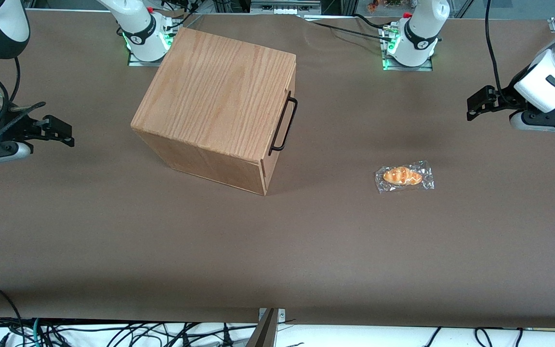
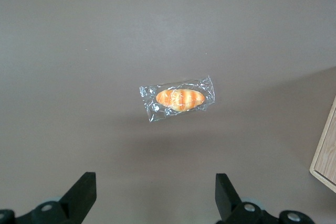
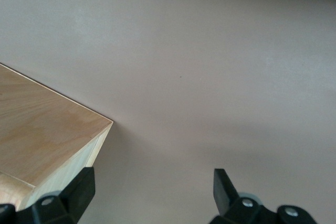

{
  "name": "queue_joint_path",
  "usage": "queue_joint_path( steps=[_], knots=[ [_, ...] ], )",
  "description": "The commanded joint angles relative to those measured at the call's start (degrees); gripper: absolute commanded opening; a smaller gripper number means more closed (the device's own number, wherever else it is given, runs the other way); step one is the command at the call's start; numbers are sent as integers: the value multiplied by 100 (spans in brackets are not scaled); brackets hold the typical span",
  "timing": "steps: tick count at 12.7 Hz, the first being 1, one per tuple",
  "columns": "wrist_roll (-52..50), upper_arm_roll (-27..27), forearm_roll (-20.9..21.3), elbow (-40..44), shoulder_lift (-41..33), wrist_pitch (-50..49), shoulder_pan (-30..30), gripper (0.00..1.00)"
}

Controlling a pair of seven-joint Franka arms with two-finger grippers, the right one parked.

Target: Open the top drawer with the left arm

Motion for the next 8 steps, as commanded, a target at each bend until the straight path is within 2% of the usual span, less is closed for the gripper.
queue_joint_path(
  steps=[1, 8],
  knots=[
    [112, 7, -80, 187, 74, -134, 7, 100],
    [112, 7, -80, 222, 109, -134, 7, 100]
  ],
)
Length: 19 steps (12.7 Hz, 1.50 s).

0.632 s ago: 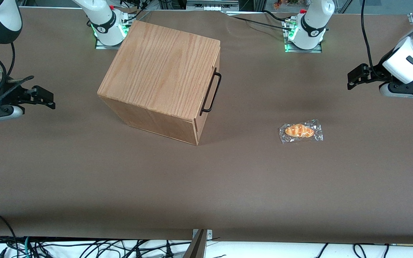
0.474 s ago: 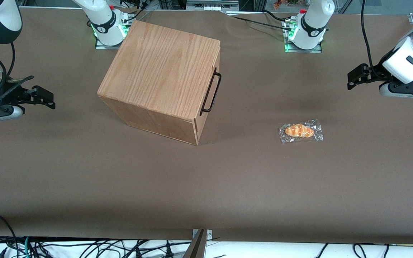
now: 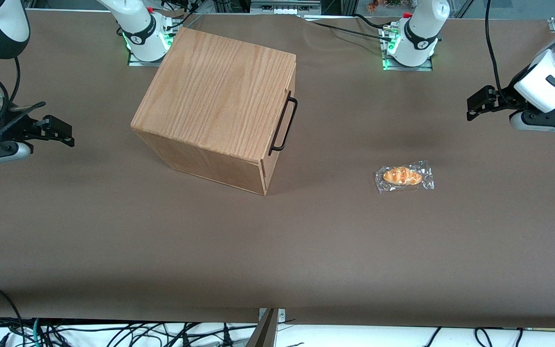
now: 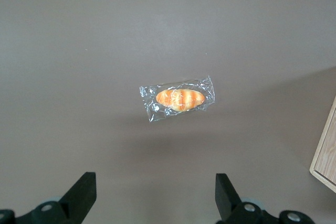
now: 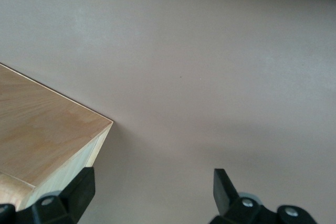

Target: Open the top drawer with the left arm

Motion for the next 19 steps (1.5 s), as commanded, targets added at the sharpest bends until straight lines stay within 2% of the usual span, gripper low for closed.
queue_joint_path(
  steps=[1, 13, 19],
  knots=[
    [121, 7, -80, 222, 109, -133, 15, 100],
    [121, 7, -71, 240, 135, -125, 24, 100],
    [156, -142, -142, 249, 293, -160, -186, 100]
  ],
)
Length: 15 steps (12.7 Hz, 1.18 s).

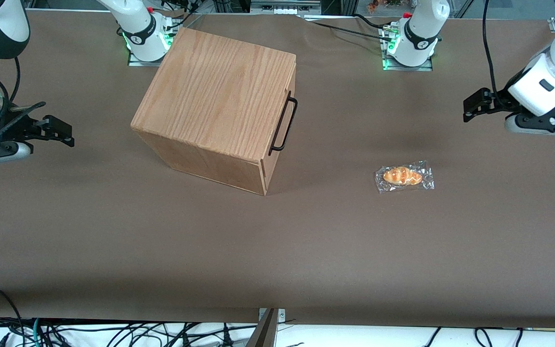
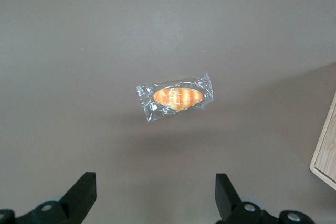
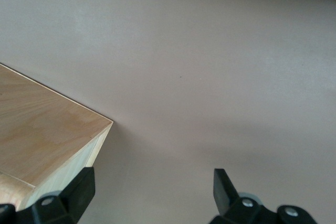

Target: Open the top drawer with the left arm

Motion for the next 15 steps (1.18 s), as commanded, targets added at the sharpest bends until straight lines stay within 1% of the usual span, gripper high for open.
queue_joint_path(
  steps=[1, 3, 4, 5, 6, 7, 9, 10, 12, 13, 15],
  knots=[
    [133, -162, -124, 242, 179, -141, -245, 100],
    [160, -215, -132, 260, 528, -114, -657, 100],
    [125, -216, -289, 382, 774, -88, -911, 100],
    [107, -216, -352, 592, 1046, -88, -1114, 100],
    [72, -224, -587, 855, 1292, -88, -1264, 100],
    [28, -216, -938, 1040, 1486, -88, -1466, 100],
    [-252, -224, -1553, 1077, 1786, 25, -1607, 100],
    [-384, -216, -1704, 1077, 1865, 305, -1774, 100],
    [-813, -216, -1837, 1068, 2076, 911, -2168, 100],
    [-1112, -216, -1794, 1051, 2164, 1097, -2388, 100],
    [-1220, -207, -1776, 998, 2296, 1239, -2618, 100]
  ],
)
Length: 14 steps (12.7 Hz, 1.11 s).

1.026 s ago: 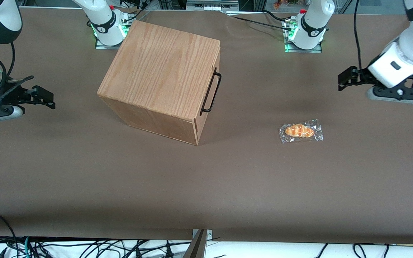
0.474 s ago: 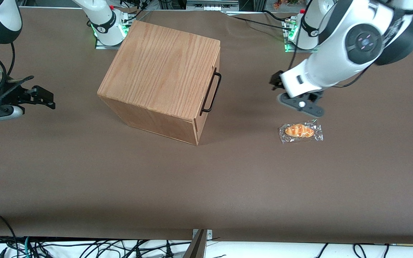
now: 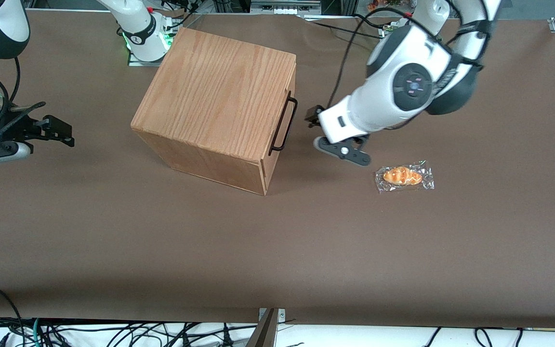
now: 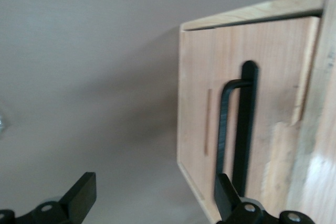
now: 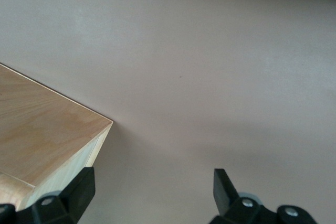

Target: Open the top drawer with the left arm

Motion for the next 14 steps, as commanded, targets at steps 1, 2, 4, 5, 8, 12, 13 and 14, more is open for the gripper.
queue_joint_path(
  steps=[1, 2, 4, 5, 8, 12, 13, 14],
  knots=[
    [-152, 89, -54, 168, 255, 45, -281, 100],
    [-134, 89, -11, 159, 325, 62, -342, 100],
    [-90, 80, 138, 159, 440, 133, -378, 100],
    [-81, 80, 165, 159, 458, 142, -378, 100],
    [24, 80, 157, 159, 554, 159, -387, 100],
    [59, 72, 156, 142, 589, 159, -396, 100],
    [181, 72, 148, 142, 642, 159, -387, 100],
    [304, 72, 148, 142, 660, 159, -387, 100]
  ],
)
